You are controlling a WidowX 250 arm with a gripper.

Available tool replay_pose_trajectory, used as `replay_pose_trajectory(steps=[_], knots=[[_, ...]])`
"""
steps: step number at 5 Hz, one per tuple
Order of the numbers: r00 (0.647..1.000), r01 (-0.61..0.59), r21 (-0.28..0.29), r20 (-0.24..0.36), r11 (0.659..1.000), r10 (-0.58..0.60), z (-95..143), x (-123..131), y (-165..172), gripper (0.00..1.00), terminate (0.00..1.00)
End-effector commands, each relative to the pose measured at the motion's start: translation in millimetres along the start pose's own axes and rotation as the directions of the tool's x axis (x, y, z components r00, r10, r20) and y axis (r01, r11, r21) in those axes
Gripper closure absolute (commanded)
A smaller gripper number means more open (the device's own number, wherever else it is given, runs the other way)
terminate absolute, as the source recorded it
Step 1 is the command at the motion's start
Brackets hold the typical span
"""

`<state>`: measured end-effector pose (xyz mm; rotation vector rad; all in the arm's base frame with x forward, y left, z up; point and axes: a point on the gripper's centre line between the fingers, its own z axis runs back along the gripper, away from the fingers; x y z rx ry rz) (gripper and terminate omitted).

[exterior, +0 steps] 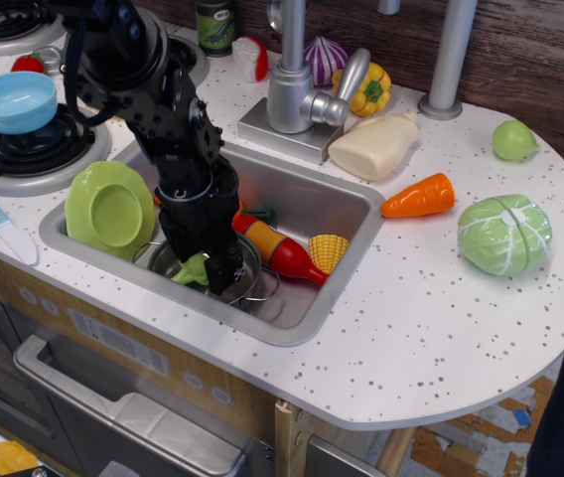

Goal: Take broccoli out of pan

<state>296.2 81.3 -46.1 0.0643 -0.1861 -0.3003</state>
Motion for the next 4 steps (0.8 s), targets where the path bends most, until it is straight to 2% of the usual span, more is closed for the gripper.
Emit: replay_pose_trajectory(steps=[1,2,3,4], knots=[[0.999,0.022,0.013,0.037,1.000,-0.023,-8.3,-0.2,8.4,0.00,0.00],[0.999,0.023,-0.006,0.042,1.000,-0.023,-11.0,-1.4,9.3,0.00,0.00],[0.999,0.006,0.000,0.031,1.000,-0.006,-11.4,0.1,7.0,1.00,0.00],[0.999,0.023,-0.007,0.044,1.000,-0.023,-1.9,4.9,2.7,1.00,0.00]])
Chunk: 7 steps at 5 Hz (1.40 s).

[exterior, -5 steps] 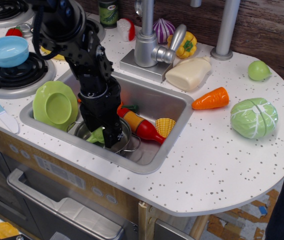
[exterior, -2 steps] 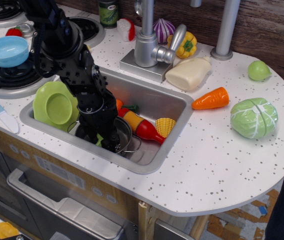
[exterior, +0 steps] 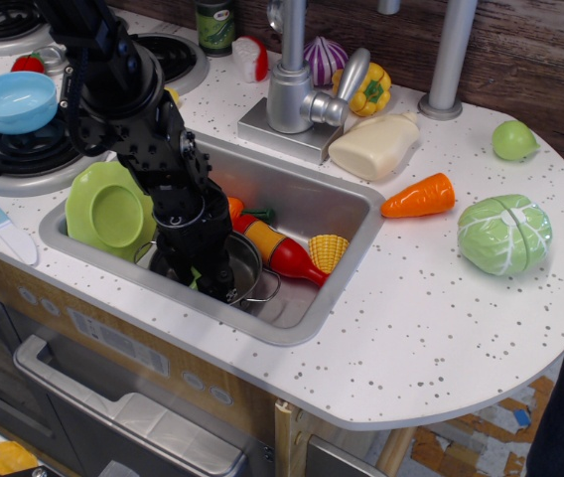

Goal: Take broccoli out of pan

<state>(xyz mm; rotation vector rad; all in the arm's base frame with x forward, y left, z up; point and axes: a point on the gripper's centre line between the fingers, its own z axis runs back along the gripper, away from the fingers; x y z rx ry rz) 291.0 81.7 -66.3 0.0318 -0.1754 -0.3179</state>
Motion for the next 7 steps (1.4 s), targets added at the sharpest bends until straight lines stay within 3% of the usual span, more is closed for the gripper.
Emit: replay_pose_trajectory(steps=[1,2,3,4,5,6,7], knots=[[0.999,0.022,0.050,0.043,0.998,-0.024,45.2,23.6,0.6,1.00,0.00],[1.000,0.017,0.071,0.006,0.997,-0.018,93.5,42.5,-19.2,1.00,0.00],[1.000,0.016,0.027,0.013,1.000,-0.017,130.7,65.3,-58.7,1.00,0.00],[1.000,-0.008,0.032,-0.022,0.999,0.009,152.0,85.2,-104.8,1.00,0.00],[0.999,0.027,0.032,-0.037,0.999,-0.025,145.8,90.6,-132.2,1.00,0.00],[0.999,0.041,0.045,0.024,0.998,-0.042,118.3,89.4,-146.8,1.00,0.00],[0.996,0.068,0.064,0.053,0.996,-0.071,109.0,83.4,-141.6,0.00,0.00]])
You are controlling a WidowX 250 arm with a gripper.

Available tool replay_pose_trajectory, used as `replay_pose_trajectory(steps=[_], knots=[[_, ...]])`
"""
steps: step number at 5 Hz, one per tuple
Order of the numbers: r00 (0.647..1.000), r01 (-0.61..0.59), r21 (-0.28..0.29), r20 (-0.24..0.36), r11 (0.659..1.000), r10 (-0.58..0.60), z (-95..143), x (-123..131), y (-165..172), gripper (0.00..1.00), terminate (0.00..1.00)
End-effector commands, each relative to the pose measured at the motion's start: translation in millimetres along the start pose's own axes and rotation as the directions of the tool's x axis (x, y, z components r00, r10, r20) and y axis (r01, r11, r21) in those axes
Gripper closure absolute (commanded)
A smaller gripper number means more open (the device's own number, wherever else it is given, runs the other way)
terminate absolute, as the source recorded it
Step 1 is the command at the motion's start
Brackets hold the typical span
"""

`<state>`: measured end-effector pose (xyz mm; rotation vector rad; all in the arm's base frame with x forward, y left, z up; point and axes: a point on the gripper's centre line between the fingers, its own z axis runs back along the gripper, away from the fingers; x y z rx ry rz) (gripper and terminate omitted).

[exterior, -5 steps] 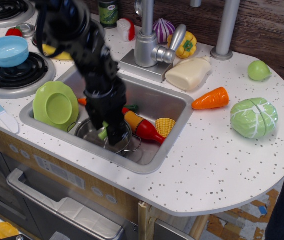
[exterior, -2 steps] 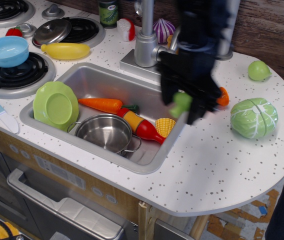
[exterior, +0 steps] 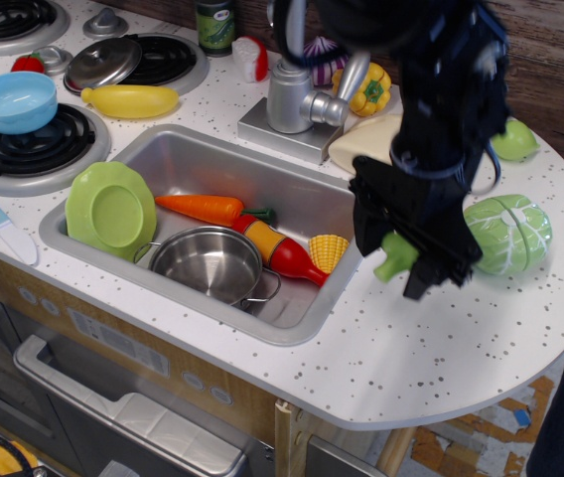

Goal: Take broccoli out of pan

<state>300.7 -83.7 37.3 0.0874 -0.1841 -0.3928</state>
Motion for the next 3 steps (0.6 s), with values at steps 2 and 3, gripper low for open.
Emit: replay_pose_trajectory(steps=[2,3], knots=[[0.996,-0.020,0.007,0.092,1.000,0.020,0.1,4.2,7.6,0.00,0.00],[0.996,-0.020,0.007,0.092,1.000,0.020,0.1,4.2,7.6,0.00,1.00]])
